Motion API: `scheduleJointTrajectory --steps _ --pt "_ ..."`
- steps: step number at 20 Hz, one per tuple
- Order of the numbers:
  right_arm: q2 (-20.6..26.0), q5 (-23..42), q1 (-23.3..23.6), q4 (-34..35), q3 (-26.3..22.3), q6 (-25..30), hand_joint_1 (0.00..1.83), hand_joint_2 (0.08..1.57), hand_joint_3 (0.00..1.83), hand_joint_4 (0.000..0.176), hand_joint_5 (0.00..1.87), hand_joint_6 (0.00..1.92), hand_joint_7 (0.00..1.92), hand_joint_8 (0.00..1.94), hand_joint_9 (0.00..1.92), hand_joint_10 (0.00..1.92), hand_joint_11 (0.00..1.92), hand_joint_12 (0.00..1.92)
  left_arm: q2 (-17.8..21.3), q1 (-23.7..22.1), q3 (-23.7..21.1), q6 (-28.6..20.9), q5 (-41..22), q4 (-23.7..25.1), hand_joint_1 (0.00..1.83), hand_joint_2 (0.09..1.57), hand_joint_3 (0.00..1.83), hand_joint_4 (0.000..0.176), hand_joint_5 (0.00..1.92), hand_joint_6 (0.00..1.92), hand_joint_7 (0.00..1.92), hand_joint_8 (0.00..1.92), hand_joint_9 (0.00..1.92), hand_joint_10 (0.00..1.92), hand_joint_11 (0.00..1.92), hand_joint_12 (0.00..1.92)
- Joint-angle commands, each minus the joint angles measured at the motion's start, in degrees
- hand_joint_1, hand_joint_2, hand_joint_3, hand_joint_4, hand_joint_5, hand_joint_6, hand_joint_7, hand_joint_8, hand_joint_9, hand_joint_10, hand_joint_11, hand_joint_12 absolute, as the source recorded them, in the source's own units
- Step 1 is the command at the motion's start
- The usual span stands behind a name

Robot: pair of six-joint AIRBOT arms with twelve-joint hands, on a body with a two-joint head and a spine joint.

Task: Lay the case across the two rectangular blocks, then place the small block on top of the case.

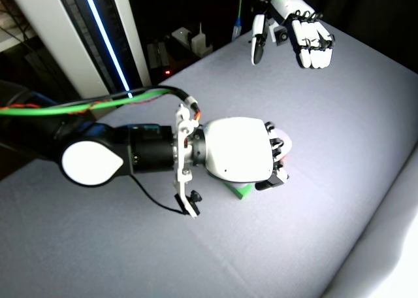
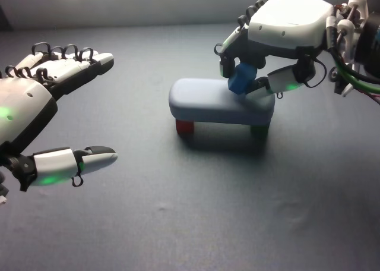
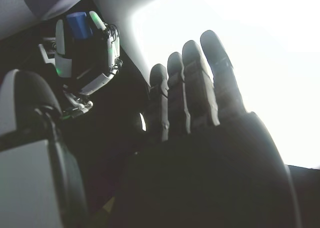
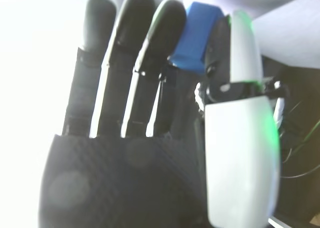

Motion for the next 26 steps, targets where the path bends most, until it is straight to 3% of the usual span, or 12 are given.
scheduleJointTrajectory --steps 1,6,10,11,12,14,16,18,21,22,24,26 --pt "0.2 4.5 0.8 1.8 0.3 0.0 1.25 1.07 0.0 0.0 1.0 1.04 1.18 0.62 1.02 0.84 0.78 1.39 -0.2 -0.7 0.3 -0.3 -7.1 0.9 0.82 0.97 0.0 0.023 0.27 0.0 0.27 0.0 0.28 0.01 0.0 0.73" --pt "0.0 3.6 0.8 0.6 0.2 0.0 1.25 1.08 0.0 0.0 0.98 1.08 1.16 0.65 1.04 0.74 0.76 1.35 -0.4 -0.8 0.3 -0.5 -7.0 1.0 0.8 0.98 0.0 0.019 0.28 0.0 0.28 0.0 0.29 0.0 0.0 0.74" --pt "0.0 3.4 0.8 0.6 0.3 0.0 1.22 1.14 0.0 0.0 0.86 1.05 1.0 1.09 0.86 0.93 0.68 1.46 -0.4 -0.8 0.3 -0.5 -7.0 1.0 0.81 0.97 0.0 0.014 0.28 0.0 0.28 0.0 0.3 0.0 0.0 0.75" --pt "0.0 3.4 0.9 0.6 0.3 0.0 1.32 1.12 0.0 0.0 0.76 0.58 0.95 1.08 0.77 0.89 0.57 1.46 -0.5 -0.8 0.3 -0.5 -6.9 1.0 0.81 0.97 0.0 0.015 0.27 0.0 0.28 0.0 0.29 0.0 0.0 0.75" --pt "0.0 3.4 0.9 0.6 0.3 -0.1 1.19 1.04 0.0 0.0 0.78 0.31 0.8 0.77 0.73 0.84 0.52 1.43 -0.5 -0.8 0.3 -0.5 -6.9 1.0 0.81 0.97 0.0 0.021 0.27 0.0 0.28 0.0 0.3 0.0 0.0 0.75" --pt "0.0 3.4 1.0 0.6 0.3 -0.1 1.12 1.02 0.0 0.0 0.82 0.07 0.75 0.67 0.68 0.96 0.49 1.48 -0.6 -0.8 0.3 -0.5 -6.8 1.0 0.81 0.97 0.0 0.033 0.27 0.0 0.27 0.0 0.29 0.0 0.0 0.73" --pt "0.0 3.4 1.1 0.6 0.4 -0.1 1.1 1.01 0.0 0.0 0.8 0.02 0.73 0.63 0.66 0.94 0.49 1.44 -0.6 -0.8 0.3 -0.6 -6.8 1.0 0.82 0.97 0.0 0.021 0.27 0.0 0.27 0.0 0.29 0.0 0.0 0.73" --pt "0.0 3.4 1.1 0.6 0.4 -0.1 1.1 1.01 0.0 0.0 0.78 0.01 0.7 0.57 0.64 0.88 0.47 1.38 -0.6 -0.9 0.3 -0.6 -6.9 1.1 0.8 0.97 0.0 0.039 0.28 0.0 0.27 0.0 0.29 0.0 0.0 0.73" --pt "0.0 3.3 1.1 0.6 0.4 -0.1 1.04 0.97 0.0 0.0 0.62 0.0 0.63 0.25 0.58 0.73 0.41 1.33 -0.6 -0.9 0.3 -0.6 -6.9 1.1 0.81 0.97 0.0 0.037 0.27 0.0 0.28 0.0 0.3 0.0 0.0 0.76" --pt "0.0 3.3 1.1 0.6 0.3 -0.1 0.96 0.96 0.0 0.03 0.47 0.0 0.55 0.14 0.53 0.63 0.37 1.32 -0.6 -0.9 0.3 -0.7 -7.0 1.1 0.81 0.97 0.0 0.037 0.27 0.0 0.27 0.0 0.3 0.0 0.0 0.76" --pt "0.0 3.4 1.1 1.0 -0.3 -0.1 0.85 0.91 0.0 0.056 0.22 0.0 0.36 0.01 0.41 0.2 0.1 1.18 -0.6 -0.8 0.3 -0.9 -7.3 1.1 0.8 0.97 0.0 0.033 0.27 0.0 0.27 0.0 0.29 0.0 0.0 0.73" --pt "0.0 6.1 1.1 3.1 -1.3 -0.1 0.81 0.89 0.0 0.116 0.03 0.0 0.17 0.01 0.26 0.05 0.0 0.92 -0.6 -0.8 0.2 -1.0 -7.9 1.1 0.82 0.97 0.0 0.024 0.28 0.0 0.28 0.0 0.31 0.01 0.0 0.75"
